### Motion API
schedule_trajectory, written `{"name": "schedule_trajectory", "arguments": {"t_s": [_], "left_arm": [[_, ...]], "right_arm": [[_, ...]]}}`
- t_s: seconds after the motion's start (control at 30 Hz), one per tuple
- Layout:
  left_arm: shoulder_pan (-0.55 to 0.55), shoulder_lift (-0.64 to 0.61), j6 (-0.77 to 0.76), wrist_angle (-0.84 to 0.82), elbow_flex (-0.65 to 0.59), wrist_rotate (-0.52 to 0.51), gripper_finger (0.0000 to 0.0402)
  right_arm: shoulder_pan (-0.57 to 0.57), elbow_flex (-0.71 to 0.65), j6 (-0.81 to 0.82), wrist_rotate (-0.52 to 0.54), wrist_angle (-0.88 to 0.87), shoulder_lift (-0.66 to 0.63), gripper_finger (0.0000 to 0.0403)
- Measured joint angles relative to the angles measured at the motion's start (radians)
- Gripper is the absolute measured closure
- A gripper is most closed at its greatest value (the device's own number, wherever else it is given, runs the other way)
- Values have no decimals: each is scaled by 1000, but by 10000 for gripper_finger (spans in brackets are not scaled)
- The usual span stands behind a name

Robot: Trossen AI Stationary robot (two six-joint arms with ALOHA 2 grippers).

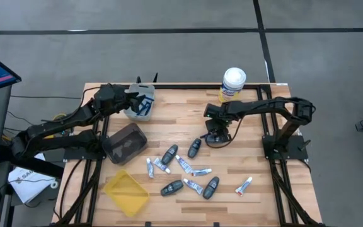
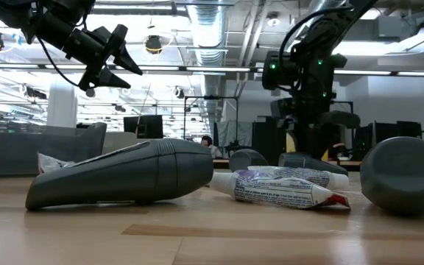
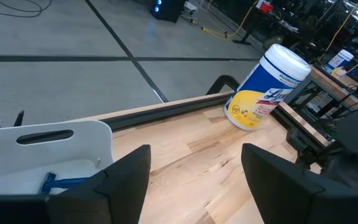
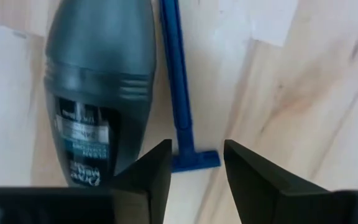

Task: Pick & Place Travel size toiletries
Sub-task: Put the razor into the gray bin

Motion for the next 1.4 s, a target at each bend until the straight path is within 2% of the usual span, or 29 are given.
{"name": "schedule_trajectory", "arguments": {"t_s": [0.37, 0.6, 0.8, 0.93, 1.03, 1.23, 1.4], "left_arm": [[-25, 0, 0, 0, 0, 0, 156], [-28, 0, 0, 0, 0, 5, 156], [-48, 0, 0, 0, 0, 15, 156], [-61, 0, 0, 0, 0, 15, 156], [-65, 0, 0, 0, 0, 14, 156], [-65, 0, 0, 2, 0, 14, 156], [-65, 0, -3, 9, 0, 24, 156]], "right_arm": [[33, 0, 3, -3, 36, 21, 271], [22, -1, 4, -2, 29, 46, 299], [31, 7, 7, -5, 34, 101, 307], [38, 7, 18, -2, 24, 108, 346], [27, 3, 36, -1, 22, 93, 383], [-1, -7, 80, 5, 22, 42, 375], [-49, -1, 102, 9, 47, -73, 383]]}}
